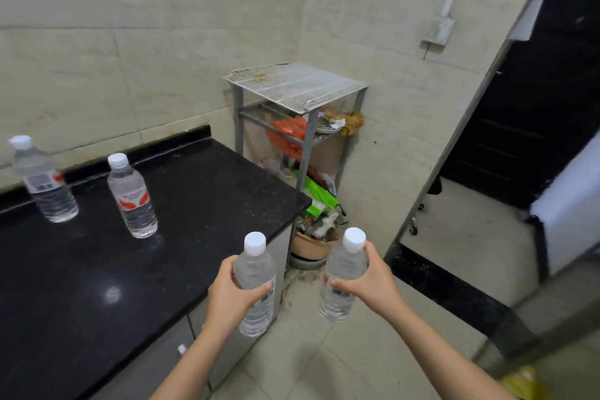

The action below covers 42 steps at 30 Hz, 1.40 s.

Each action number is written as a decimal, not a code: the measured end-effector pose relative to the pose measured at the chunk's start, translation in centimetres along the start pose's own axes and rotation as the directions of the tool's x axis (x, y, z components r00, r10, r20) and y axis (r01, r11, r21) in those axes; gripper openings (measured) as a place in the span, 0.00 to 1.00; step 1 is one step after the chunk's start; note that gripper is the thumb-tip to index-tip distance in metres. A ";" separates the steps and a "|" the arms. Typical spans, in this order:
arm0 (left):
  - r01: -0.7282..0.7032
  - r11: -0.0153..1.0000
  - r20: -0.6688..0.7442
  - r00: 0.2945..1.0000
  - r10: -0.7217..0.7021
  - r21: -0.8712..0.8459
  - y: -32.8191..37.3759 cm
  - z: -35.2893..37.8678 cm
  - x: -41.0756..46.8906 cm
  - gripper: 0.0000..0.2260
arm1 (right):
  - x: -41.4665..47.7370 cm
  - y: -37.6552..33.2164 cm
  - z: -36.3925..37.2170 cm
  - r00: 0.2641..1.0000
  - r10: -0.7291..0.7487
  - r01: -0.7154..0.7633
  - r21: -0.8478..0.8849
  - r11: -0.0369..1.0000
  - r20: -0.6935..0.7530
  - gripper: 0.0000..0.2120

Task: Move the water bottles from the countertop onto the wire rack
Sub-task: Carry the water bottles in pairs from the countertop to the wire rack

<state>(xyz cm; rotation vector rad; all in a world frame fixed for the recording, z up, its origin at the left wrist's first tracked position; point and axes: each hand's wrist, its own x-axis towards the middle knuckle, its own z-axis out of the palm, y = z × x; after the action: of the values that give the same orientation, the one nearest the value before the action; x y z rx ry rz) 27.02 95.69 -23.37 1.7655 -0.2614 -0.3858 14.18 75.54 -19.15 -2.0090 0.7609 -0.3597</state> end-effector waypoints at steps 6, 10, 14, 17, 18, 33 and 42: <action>0.014 1.000 0.132 0.991 -0.012 -0.013 1.5 5.2 5.6 0.26 | 4.7 2.2 -2.7 0.990 0.104 -0.106 -0.012 0.994 -0.095 0.37; -0.006 1.000 0.215 0.977 0.006 -0.003 2.7 10.6 10.1 0.23 | 8.9 4.3 -5.4 0.981 0.144 -0.143 0.015 0.990 -0.131 0.37; -0.053 0.998 0.240 0.970 0.043 0.037 4.7 16.9 15.9 0.23 | 15.4 6.2 -9.6 0.982 0.131 -0.124 0.053 0.991 -0.138 0.33; -0.080 0.996 0.220 0.973 0.070 0.037 7.2 22.0 20.9 0.25 | 22.0 7.2 -13.2 0.988 0.090 -0.082 0.072 0.994 -0.125 0.33; -0.088 0.996 0.213 0.974 0.079 0.031 8.1 23.7 22.5 0.25 | 24.3 7.6 -14.5 0.989 0.080 -0.070 0.079 0.994 -0.122 0.33; -0.222 0.971 0.009 0.975 0.223 -0.085 22.9 31.9 39.8 0.24 | 51.3 2.5 -22.9 0.989 -0.110 0.134 0.285 0.949 -0.097 0.35; -0.375 0.915 -0.173 0.921 0.350 -0.147 33.9 28.1 50.1 0.32 | 63.8 -8.5 -25.9 0.888 -0.411 0.456 0.289 0.842 -0.205 0.35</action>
<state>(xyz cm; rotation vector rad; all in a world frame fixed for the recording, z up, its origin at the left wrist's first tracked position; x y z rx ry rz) 62.97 43.85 -1.79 1.5198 -0.4312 -0.0107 52.56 20.57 -1.33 -1.8301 0.2826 -0.8416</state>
